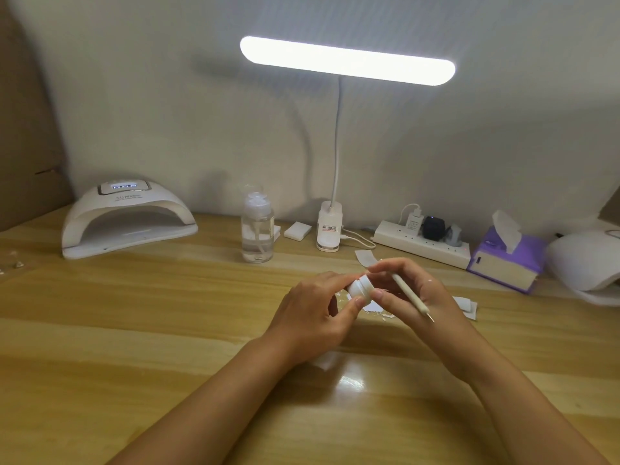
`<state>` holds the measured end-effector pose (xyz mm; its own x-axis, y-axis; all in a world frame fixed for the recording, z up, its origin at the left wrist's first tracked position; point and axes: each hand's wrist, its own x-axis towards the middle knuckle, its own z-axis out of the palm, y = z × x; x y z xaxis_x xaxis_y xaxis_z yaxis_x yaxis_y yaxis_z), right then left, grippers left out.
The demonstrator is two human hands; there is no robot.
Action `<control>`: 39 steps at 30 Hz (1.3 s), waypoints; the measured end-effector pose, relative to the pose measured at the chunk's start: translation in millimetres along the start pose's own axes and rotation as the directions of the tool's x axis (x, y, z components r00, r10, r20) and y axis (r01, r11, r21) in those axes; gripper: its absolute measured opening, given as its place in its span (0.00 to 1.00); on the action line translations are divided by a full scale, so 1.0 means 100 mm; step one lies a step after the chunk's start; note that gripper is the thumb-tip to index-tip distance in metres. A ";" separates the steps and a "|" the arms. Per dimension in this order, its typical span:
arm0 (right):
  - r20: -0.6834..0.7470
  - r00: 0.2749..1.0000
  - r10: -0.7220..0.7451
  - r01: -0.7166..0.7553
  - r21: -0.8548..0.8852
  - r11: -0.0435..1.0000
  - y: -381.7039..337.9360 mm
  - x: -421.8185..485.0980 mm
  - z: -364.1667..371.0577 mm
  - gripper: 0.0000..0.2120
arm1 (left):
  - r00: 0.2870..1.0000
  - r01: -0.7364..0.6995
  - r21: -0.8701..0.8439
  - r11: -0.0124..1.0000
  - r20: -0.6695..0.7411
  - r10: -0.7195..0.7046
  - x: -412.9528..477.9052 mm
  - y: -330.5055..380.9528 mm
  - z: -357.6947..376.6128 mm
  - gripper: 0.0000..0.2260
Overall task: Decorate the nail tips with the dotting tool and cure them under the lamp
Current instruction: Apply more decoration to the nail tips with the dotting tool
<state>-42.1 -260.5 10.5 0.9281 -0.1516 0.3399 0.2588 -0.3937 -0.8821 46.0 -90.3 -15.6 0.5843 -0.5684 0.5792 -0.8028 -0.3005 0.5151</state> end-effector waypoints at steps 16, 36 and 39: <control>-0.097 0.995 -0.036 0.012 -0.242 0.970 0.08 0.04 0.09 0.17 | 0.994 -0.083 0.181 0.980 -0.049 0.093 -0.08 0.10 -0.03 0.17; -0.079 0.981 -0.179 0.086 -0.646 0.758 0.08 -0.02 0.04 0.15 | 0.986 -0.138 0.170 0.976 -0.071 0.152 -0.10 0.13 -0.02 0.13; -0.056 0.984 -0.168 0.088 -0.669 0.738 0.04 -0.02 0.10 0.24 | 0.989 -0.113 0.145 0.983 -0.084 0.126 -0.09 0.12 -0.02 0.14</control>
<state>-39.8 -252.6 3.2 0.8551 -0.1341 0.5009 0.0935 -0.9103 -0.4033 30.9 -87.4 -13.5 0.4868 -0.5354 0.6901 -0.8721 -0.3421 0.3498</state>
